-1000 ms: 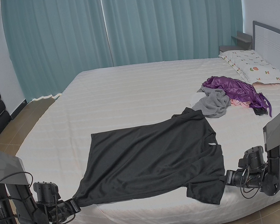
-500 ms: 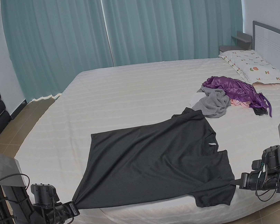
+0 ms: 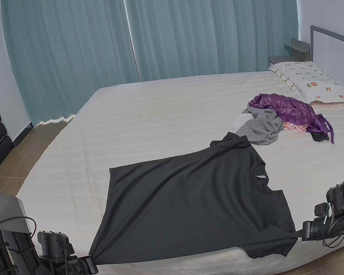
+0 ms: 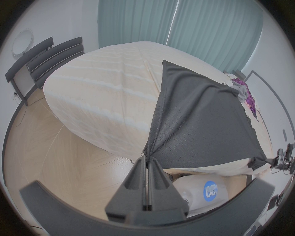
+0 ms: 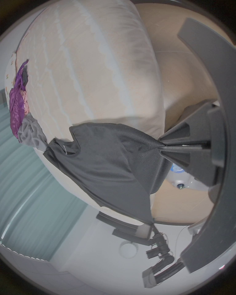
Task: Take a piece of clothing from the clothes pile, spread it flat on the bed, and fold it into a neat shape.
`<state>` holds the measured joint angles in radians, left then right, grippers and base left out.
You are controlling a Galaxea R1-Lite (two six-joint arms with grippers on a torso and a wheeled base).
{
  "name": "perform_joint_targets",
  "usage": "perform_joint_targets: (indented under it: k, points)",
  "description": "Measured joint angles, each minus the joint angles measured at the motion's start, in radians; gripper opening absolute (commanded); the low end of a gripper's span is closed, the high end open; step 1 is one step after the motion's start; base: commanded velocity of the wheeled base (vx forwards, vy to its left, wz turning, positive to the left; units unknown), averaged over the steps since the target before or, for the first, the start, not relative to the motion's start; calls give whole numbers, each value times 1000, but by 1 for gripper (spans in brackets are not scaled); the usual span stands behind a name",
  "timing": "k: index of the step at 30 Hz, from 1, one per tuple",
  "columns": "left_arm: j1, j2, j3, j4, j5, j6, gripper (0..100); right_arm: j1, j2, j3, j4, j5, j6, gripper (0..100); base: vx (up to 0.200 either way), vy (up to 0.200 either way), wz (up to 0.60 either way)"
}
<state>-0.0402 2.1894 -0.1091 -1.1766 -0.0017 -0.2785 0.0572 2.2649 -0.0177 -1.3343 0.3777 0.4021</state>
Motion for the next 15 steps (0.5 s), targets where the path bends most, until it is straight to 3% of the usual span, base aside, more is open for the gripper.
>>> perform_joint_targets:
  k: [15]
  points:
    - [-30, -26, 87, 3, 45, 91, 0, -5, -142, 0, 210, -4, -84, 0, 0, 0, 0]
